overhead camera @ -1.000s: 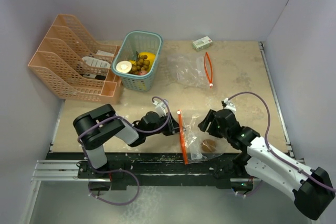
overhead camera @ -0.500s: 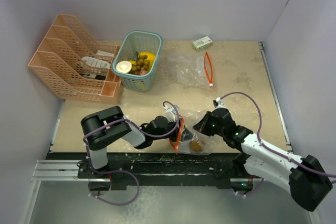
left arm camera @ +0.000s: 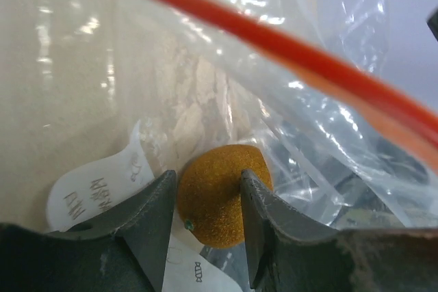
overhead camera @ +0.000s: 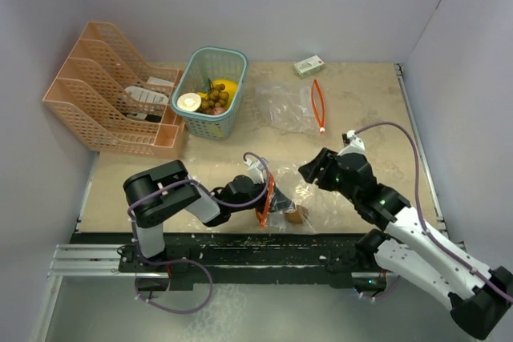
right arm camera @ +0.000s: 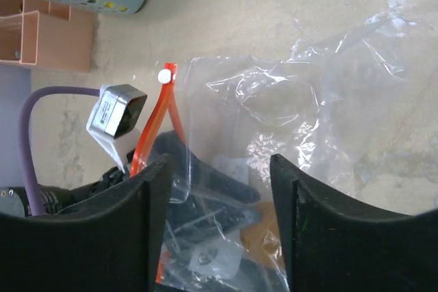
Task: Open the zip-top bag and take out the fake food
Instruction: Pick up the fake fruit from the zipper food storage bag.
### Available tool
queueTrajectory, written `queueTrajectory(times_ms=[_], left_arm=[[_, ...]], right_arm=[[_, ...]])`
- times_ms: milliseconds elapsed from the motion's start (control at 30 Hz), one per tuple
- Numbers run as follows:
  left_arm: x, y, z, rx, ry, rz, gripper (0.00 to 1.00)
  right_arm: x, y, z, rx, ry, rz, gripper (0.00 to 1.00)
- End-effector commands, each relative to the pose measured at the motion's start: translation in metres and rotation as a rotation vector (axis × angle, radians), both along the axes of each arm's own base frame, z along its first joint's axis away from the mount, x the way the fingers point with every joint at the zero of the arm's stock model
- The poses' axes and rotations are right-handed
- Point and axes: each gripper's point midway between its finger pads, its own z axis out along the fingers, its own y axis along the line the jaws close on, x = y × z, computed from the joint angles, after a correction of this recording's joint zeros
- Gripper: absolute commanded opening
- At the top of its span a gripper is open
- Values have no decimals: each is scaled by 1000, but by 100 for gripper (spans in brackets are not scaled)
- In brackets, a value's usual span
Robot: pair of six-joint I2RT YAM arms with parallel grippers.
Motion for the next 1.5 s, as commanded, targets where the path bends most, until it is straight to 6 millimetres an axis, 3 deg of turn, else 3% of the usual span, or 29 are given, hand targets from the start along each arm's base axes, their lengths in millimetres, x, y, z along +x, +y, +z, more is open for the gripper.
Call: queueTrajectory(times_ms=[0,133,233,300,333,400,467,567,633,1133,1267,1467], left_arm=[[15,0,2,-20,-8,31,46],[16,-3,1,-9,-9,24,48],[17,-2,-3,-4,-4,29,48],[17,0,-5,-3,0,36,48],[19,2,-5,-4,2,44,48],[21,4,-4,-7,3,52,48],[23,5,-3,-7,1,59,48],[26,5,1,-14,-4,65,48],[29,5,4,-17,-7,69,49],[29,21,15,49,-74,65,54],[16,21,16,58,-109,-26,61],[-17,31,2,117,-115,-140,60]], right_arm=[[-25,-24,-16,-23,61,-49,55],[-44,-30,-34,11,110,-46,52],[-58,-41,-38,44,133,-82,74],[-65,-37,-32,98,120,-57,76],[-67,-35,-28,120,109,-43,70],[-67,-36,-28,118,111,-45,44],[-61,-29,-31,103,104,-21,25],[-64,1,-57,127,181,109,10],[-64,9,-72,128,220,128,0],[-76,28,-112,205,273,220,3],[-71,28,-109,194,246,217,5],[-74,30,-116,171,290,239,6]])
